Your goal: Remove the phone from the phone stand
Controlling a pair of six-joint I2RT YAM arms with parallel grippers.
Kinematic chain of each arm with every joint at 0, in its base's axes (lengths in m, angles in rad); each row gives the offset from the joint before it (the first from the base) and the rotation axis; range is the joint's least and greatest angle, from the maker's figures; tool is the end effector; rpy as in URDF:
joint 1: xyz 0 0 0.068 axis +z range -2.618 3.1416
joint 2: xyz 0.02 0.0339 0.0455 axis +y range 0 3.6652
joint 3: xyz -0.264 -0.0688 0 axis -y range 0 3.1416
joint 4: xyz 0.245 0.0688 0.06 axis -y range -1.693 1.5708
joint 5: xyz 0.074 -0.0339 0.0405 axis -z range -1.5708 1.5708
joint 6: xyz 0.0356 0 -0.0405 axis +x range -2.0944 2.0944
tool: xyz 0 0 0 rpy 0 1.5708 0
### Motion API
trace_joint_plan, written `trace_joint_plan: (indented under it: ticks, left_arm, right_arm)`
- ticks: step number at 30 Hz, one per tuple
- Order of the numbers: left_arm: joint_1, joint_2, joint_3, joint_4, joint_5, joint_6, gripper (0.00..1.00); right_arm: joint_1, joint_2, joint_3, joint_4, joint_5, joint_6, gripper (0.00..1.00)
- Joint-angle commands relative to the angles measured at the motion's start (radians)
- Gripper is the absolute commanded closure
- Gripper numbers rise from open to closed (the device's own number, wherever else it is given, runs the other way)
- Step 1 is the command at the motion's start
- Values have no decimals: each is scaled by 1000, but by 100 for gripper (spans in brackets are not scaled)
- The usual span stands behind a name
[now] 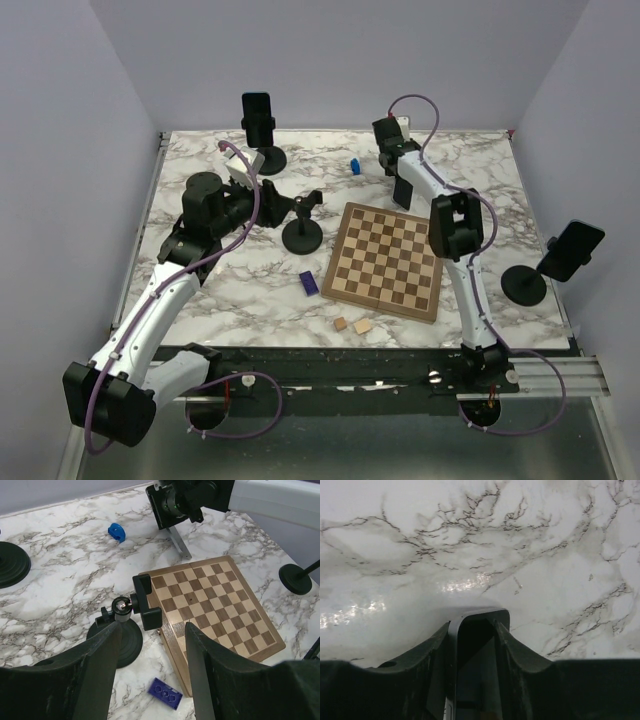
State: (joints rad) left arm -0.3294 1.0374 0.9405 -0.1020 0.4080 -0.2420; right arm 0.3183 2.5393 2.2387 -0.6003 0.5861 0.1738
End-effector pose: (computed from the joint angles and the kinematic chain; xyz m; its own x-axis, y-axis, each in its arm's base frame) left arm 0.2225 -0.0910 0.3558 -0.3409 -0.1159 -0.9329 0.6008 0.7364 -0.3110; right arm 0.5320 0.1546 0.1666 -0.7220 -0.0862 -0.6865 0.1932 0.9276 -0.3197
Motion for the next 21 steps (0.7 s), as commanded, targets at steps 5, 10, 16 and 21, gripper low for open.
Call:
trace_joint_plan:
  ticks: [5, 10, 16, 21]
  left_arm:
    - [-5, 9, 15, 12, 26, -11, 39]
    - [-4, 18, 15, 13, 28, -11, 39]
    - [-5, 20, 15, 12, 26, -11, 36]
    - [-5, 0, 2, 23, 14, -14, 34]
  right_arm:
    - [40, 42, 104, 8, -11, -62, 33]
    - [49, -51, 104, -66, -20, -7, 23]
    - [49, -374, -226, -31, -97, 105, 18]
    - [48, -683, -580, 76, -155, 166, 0]
